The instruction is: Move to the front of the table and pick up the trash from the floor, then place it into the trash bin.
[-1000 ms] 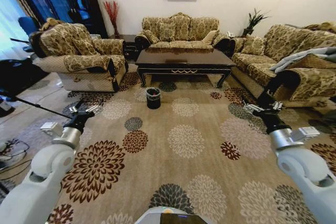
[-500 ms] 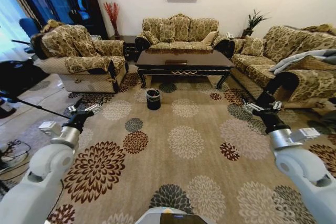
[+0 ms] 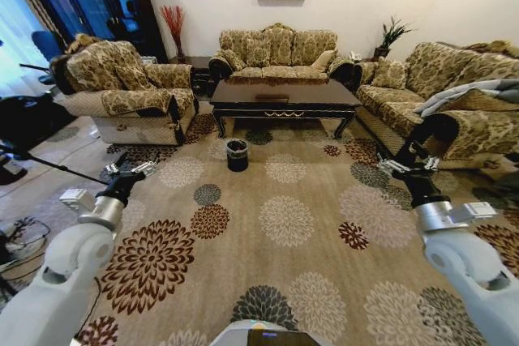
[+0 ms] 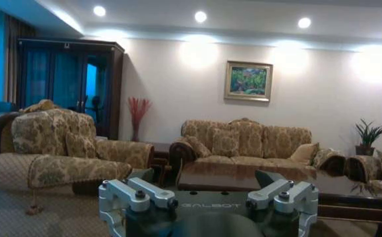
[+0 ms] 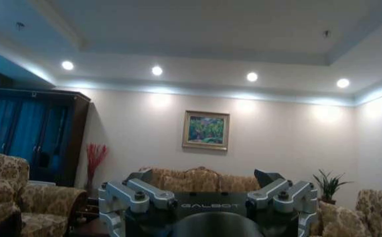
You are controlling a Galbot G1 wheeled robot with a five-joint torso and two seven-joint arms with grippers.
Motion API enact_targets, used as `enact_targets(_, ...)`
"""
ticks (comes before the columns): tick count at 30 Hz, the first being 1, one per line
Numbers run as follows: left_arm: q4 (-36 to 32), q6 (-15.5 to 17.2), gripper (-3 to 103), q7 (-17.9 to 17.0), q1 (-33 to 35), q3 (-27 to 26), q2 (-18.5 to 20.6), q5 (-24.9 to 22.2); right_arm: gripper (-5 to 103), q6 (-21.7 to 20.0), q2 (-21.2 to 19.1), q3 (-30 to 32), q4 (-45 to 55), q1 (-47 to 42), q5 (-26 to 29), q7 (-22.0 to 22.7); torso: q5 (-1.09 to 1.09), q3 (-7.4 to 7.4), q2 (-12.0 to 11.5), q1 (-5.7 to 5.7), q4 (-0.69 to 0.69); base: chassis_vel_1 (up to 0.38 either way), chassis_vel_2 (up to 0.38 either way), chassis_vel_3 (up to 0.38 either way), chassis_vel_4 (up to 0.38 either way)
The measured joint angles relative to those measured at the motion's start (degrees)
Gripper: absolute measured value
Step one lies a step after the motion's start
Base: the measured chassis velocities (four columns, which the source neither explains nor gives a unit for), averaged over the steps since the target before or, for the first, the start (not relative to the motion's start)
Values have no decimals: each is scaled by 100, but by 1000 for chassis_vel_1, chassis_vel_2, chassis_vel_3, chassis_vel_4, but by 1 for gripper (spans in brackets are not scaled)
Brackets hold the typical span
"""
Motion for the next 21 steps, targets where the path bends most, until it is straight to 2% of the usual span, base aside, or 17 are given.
enact_targets(9,-30,-7,100,-329,12,30,-4,-32,100,24,-9,-68,-20,50,25,-6,0,138,241,103,0,0,0,0,0)
enact_targets(21,-37,1,100,-496,41,20,-65,80,100,91,-18,-332,-144,283,91,93,1,152,257,109,1,0,0,0,0)
